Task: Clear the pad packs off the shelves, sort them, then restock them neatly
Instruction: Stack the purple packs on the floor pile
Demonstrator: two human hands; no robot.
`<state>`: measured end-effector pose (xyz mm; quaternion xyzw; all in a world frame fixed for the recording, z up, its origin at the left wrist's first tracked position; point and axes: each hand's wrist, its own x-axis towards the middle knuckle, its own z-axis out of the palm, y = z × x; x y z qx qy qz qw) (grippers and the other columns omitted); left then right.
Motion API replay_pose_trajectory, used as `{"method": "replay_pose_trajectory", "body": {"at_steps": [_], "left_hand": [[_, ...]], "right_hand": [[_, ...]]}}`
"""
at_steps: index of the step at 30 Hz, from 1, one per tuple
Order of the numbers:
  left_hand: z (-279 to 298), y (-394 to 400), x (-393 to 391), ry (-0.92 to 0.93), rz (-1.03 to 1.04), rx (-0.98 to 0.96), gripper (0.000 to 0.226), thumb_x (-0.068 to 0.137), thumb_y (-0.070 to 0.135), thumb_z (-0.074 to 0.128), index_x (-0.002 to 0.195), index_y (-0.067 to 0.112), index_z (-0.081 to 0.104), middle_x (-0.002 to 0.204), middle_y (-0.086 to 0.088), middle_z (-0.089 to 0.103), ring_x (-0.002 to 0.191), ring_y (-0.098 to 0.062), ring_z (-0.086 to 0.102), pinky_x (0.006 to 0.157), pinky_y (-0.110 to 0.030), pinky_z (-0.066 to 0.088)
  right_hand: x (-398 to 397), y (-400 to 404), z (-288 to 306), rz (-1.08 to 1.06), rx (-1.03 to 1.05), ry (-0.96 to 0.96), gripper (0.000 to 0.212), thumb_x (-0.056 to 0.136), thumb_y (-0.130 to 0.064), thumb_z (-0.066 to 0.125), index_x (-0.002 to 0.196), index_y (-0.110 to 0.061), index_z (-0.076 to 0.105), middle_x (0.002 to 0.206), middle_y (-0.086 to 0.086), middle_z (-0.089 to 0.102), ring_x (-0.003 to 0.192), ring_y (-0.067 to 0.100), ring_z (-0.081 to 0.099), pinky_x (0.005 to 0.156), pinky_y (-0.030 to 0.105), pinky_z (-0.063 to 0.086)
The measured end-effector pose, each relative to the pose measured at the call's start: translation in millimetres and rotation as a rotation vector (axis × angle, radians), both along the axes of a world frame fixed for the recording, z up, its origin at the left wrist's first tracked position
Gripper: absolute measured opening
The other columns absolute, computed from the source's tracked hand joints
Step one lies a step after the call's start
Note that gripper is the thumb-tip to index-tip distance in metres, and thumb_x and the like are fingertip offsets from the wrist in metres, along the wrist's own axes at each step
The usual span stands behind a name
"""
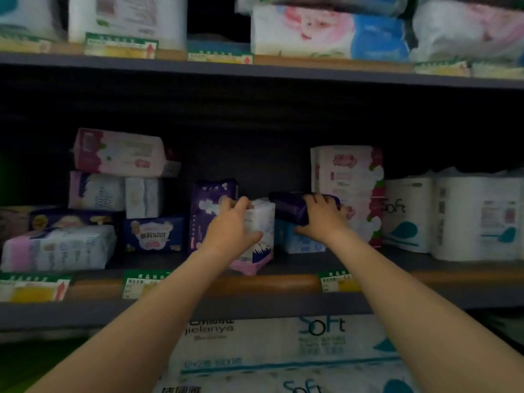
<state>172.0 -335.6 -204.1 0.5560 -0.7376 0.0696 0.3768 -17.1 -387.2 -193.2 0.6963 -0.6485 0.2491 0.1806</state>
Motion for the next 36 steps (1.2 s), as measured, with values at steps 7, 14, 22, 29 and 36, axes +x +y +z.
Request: {"method": "replay_pose_trajectory", "body": {"at_steps": [7, 14, 22, 29, 36], "left_hand": [[2.4, -8.2, -10.3, -0.005, 0.069, -0.028, 0.048, 0.081, 0.033, 0.069, 0.113, 0.018, 0.036, 0.124, -0.01, 0.031, 0.101, -0.034, 0.051, 0.078, -0.035, 0.046], [1.6, -7.7, -14.2, 0.014, 0.096, -0.048, 0.045, 0.085, 0.028, 0.064, 0.117, 0.015, 0.035, 0.127, -0.013, 0.03, 0.104, -0.037, 0.049, 0.079, -0.036, 0.043], [0.2, 17.2, -17.6, 0.488, -0.065, -0.325, 0.035, 0.081, 0.018, 0.068, 0.107, 0.018, 0.044, 0.115, -0.006, 0.036, 0.105, -0.03, 0.046, 0.079, -0.035, 0.046], [26.2, 109.3, 62.6, 0.897, -0.517, -0.406, 0.032, 0.083, 0.009, 0.065, 0.089, 0.029, 0.041, 0.099, -0.009, 0.051, 0.073, -0.005, 0.057, 0.053, -0.013, 0.047], [-99.7, 170.8, 160.7, 0.657, -0.547, 0.399, 0.028, 0.066, 0.016, 0.065, 0.085, 0.022, 0.045, 0.07, 0.012, 0.06, 0.062, -0.002, 0.06, 0.05, -0.017, 0.049]], "right_hand": [[-6.0, -14.7, 2.4, -0.094, -0.037, -0.182, 0.102, 0.07, -0.066, 0.065, 0.147, -0.023, 0.013, 0.151, 0.018, 0.016, 0.135, 0.042, 0.02, 0.112, 0.05, 0.019], [-8.7, -12.9, 2.4, 0.068, 0.088, -0.485, 0.093, 0.063, -0.044, 0.081, 0.135, -0.031, 0.024, 0.133, 0.015, 0.04, 0.116, 0.037, 0.046, 0.096, 0.045, 0.044], [21.7, 65.3, 30.7, 0.393, -0.387, -0.581, 0.084, 0.068, -0.032, 0.079, 0.134, -0.025, 0.028, 0.129, 0.012, 0.038, 0.114, 0.029, 0.044, 0.085, 0.03, 0.038], [46.2, 141.9, 25.3, 0.705, -0.465, -0.781, 0.071, 0.066, -0.038, 0.083, 0.118, -0.024, 0.035, 0.123, -0.002, 0.044, 0.112, 0.014, 0.05, 0.095, 0.026, 0.041], [70.9, 193.8, -111.2, 0.832, 0.23, -0.703, 0.073, 0.046, -0.056, 0.079, 0.106, -0.039, 0.039, 0.112, -0.013, 0.056, 0.095, -0.001, 0.061, 0.088, 0.022, 0.05]]}}
